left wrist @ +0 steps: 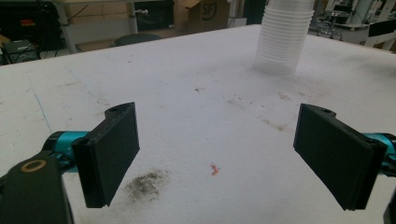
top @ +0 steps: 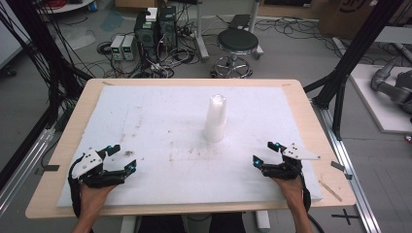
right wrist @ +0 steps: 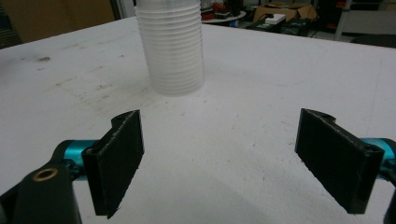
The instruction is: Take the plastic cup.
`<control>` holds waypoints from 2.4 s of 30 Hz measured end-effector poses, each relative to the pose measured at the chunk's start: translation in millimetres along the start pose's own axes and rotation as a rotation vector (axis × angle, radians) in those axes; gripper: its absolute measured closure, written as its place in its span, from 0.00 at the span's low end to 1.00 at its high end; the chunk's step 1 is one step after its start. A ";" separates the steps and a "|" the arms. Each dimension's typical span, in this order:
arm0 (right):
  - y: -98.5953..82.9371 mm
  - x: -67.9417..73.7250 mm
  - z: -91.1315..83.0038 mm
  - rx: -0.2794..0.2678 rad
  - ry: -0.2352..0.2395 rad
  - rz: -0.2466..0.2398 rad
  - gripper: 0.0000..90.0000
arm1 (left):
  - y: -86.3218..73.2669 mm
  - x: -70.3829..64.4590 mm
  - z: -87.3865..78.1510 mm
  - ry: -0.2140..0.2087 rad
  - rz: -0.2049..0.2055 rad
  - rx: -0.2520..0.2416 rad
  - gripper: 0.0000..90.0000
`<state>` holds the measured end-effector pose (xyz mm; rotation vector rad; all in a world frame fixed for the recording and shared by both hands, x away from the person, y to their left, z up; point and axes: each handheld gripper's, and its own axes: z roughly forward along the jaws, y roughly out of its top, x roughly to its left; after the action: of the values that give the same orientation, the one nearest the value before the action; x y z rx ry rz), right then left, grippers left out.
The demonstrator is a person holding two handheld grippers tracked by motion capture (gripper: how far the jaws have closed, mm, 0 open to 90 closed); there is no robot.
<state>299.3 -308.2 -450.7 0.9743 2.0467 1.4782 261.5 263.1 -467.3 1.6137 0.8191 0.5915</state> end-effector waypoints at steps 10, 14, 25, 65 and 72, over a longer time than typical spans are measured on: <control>0.9 -1.6 1.9 0.016 0.015 0.006 0.17 | 0.1 -0.5 -0.1 0.002 0.013 0.002 0.16; 1.1 -0.6 1.7 0.016 0.019 -0.005 0.17 | 0.6 -0.1 1.5 -0.002 0.007 0.014 0.16; 14.8 -10.9 -0.9 0.026 0.070 0.015 0.17 | 0.7 0.4 1.5 -0.006 0.003 0.016 0.16; 180.8 -39.2 80.1 0.196 0.450 -0.250 0.17 | 1.3 0.7 3.8 -0.018 0.001 0.037 0.16; 180.7 -39.4 102.7 0.210 0.518 -0.252 0.17 | 1.5 0.8 3.8 -0.022 0.005 0.038 0.16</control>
<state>448.8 -239.2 -317.7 0.3966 2.6167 1.5095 265.2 261.2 -466.6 1.6546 0.8151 0.5637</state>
